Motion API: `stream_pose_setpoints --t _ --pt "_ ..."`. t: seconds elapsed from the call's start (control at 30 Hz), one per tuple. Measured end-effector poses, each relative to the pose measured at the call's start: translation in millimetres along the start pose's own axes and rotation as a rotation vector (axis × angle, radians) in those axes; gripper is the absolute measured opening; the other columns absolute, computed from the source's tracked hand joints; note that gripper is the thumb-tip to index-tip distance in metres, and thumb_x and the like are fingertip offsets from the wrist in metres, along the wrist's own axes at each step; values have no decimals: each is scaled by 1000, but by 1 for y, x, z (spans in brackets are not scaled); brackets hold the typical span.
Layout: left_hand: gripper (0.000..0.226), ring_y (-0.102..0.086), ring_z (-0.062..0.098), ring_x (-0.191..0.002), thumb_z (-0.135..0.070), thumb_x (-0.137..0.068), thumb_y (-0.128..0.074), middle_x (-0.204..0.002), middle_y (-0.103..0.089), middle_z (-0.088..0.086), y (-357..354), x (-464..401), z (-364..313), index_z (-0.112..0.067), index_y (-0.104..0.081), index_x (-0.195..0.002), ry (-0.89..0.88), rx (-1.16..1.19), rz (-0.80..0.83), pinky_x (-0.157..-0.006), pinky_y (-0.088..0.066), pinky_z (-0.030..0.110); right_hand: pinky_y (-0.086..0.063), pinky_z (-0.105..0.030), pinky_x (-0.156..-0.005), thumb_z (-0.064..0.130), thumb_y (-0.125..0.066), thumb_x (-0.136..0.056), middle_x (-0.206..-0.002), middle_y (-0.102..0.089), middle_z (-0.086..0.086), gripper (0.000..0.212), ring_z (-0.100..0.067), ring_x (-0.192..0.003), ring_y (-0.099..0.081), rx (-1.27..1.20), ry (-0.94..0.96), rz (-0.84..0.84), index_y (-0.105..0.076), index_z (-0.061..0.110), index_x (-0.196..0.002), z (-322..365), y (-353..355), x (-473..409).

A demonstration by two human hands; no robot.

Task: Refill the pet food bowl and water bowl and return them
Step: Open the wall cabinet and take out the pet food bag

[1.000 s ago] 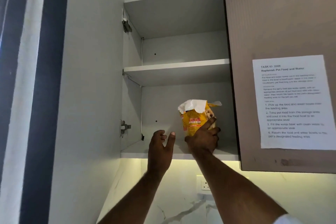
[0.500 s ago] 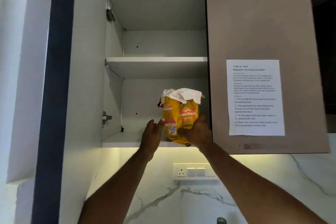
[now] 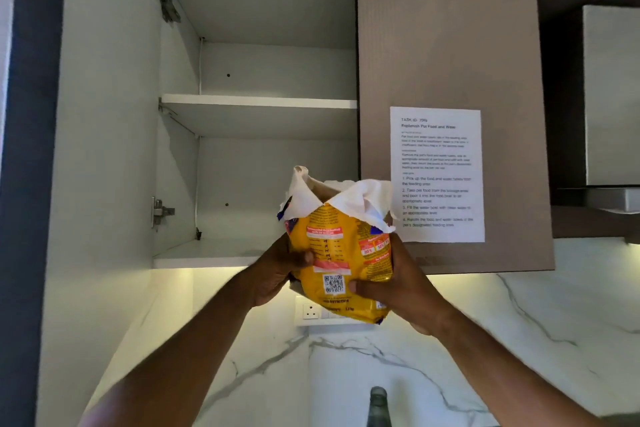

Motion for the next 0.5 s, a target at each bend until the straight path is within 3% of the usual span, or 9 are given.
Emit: stream_pose_setpoints --t 0.13,0.27,0.37,0.5 --pt "97 -66 35 -122 -44 -57 -98 -132 -69 16 -34 14 28 -13 -56 -138 65 49 0 -96 -57 43 -60 -39 -94 13 -92 -71 -138 -66 6 97 -20 -123 -67 -50 -40 -1 -37 36 -147 -21 17 41" --pt "80 -66 37 -120 -34 -64 -96 -131 -69 19 -76 29 60 -15 -64 -134 129 82 -6 -95 -57 44 -59 -45 -97 39 -100 -60 -137 -66 7 108 -19 -124 -66 -45 -135 -2 -37 36 -148 -46 35 84" --pt "92 -61 46 -125 -31 -67 -95 -135 -63 27 -110 40 92 -2 -51 -143 254 73 11 -103 -53 58 -56 -54 -99 25 -98 -66 -134 -68 -7 97 -29 -124 -66 -48 -189 23 -44 23 -148 -65 49 118" --pt "91 -61 47 -125 -27 -68 -94 -135 -62 30 -160 58 134 0 -50 -144 360 39 37 -103 -53 55 -57 -57 -97 7 -91 -72 -127 -71 -16 81 -36 -119 -68 -97 -285 29 -51 8 -142 -92 71 171"
Point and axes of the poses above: each hand's wrist, its own x-axis away from the middle knuckle, its own y-axis out of the back of the hand, z = x × y, the point moved 8 cm from there along -x, towards the middle knuckle
